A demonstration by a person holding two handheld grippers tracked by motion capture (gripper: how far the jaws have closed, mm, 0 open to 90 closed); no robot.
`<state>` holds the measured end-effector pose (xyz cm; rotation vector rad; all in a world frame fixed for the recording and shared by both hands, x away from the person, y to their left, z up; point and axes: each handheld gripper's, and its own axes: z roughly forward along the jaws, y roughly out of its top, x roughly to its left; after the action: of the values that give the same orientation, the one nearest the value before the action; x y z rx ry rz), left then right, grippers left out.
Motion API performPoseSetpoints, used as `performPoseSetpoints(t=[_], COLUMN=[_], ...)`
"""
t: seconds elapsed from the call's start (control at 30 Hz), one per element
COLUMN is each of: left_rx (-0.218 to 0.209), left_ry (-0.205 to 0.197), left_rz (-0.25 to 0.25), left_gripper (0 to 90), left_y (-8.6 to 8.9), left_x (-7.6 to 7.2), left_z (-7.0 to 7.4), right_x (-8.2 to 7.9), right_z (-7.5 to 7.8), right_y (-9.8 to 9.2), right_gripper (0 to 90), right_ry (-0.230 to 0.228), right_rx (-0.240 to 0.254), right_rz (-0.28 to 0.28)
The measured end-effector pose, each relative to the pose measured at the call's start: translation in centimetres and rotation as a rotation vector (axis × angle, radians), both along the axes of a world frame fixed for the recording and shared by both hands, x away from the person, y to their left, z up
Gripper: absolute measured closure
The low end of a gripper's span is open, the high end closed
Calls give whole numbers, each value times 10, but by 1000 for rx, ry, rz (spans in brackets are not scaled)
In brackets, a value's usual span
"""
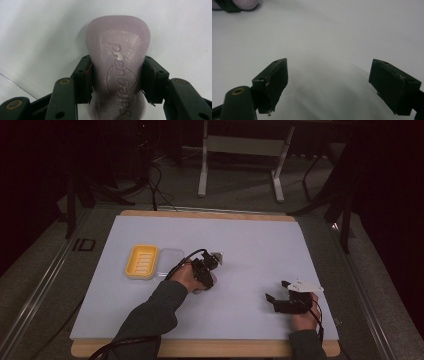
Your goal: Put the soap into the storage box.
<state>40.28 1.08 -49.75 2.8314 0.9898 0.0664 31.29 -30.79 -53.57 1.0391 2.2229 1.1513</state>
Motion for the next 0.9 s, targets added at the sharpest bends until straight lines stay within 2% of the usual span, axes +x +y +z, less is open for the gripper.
performPoseSetpoints(t=[0.2,0.5,0.9], left_rx=[14,-4,-7], left_ry=[5,4,-12], left_rz=[-20,-17,-1], left_gripper=[495,497,496], left_y=[-1,3,-1], left_x=[0,1,2], left_z=[2,8,0], right_x=[0,0,0], right_z=[0,0,0], right_y=[0,0,0], right_gripper=[154,154,154], right_ry=[0,1,0], right_rx=[2,1,1], right_rz=[1,2,3])
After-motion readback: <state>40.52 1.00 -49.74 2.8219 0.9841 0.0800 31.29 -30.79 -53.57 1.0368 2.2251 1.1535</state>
